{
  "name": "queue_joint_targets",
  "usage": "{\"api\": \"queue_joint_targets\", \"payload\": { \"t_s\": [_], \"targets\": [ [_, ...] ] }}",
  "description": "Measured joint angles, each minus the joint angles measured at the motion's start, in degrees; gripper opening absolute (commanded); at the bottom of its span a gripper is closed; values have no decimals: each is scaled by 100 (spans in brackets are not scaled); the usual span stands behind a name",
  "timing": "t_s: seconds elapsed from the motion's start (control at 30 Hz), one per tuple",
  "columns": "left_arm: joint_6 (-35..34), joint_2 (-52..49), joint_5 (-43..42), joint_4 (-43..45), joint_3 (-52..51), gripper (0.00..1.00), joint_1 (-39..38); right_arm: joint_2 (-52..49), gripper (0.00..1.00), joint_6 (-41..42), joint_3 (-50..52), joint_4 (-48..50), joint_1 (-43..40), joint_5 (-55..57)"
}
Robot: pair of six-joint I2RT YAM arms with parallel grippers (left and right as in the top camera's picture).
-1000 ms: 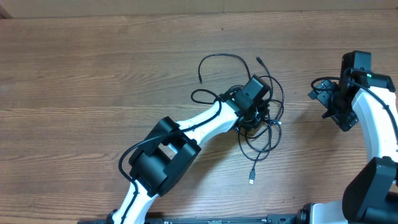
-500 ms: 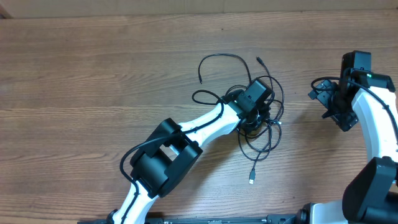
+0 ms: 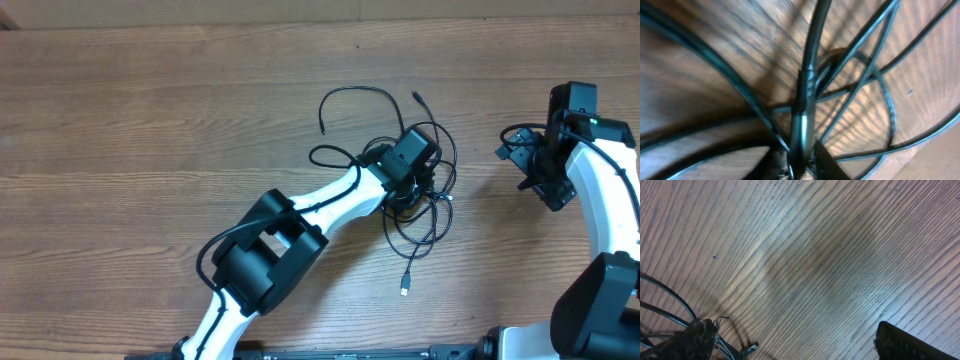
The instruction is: Untangle cables
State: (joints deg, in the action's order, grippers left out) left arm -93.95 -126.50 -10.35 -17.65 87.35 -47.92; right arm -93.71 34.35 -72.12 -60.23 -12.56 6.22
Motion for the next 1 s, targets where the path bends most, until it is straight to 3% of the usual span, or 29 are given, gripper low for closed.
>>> {"api": "queue_joint_targets", "payload": {
  "t_s": [0.23, 0.57, 0.73, 0.83, 1.0],
  "targets": [
    [87, -160, -385, 332, 2, 4, 35, 0, 100, 2, 0, 0, 0, -2],
    [1340, -210, -903, 343, 2, 4, 269, 0, 100, 0, 0, 4, 0, -96],
    [2057, -175, -1038, 267, 2, 4, 485, 0, 100, -101, 0, 0, 0, -774],
    [2446, -7, -905, 153, 0, 4, 636, 0, 87, -352, 0, -48, 9, -1458],
    [2949, 678, -533, 133, 0, 4, 752, 0, 85, -634, 44, -133, 286, -2430]
  ]
}}
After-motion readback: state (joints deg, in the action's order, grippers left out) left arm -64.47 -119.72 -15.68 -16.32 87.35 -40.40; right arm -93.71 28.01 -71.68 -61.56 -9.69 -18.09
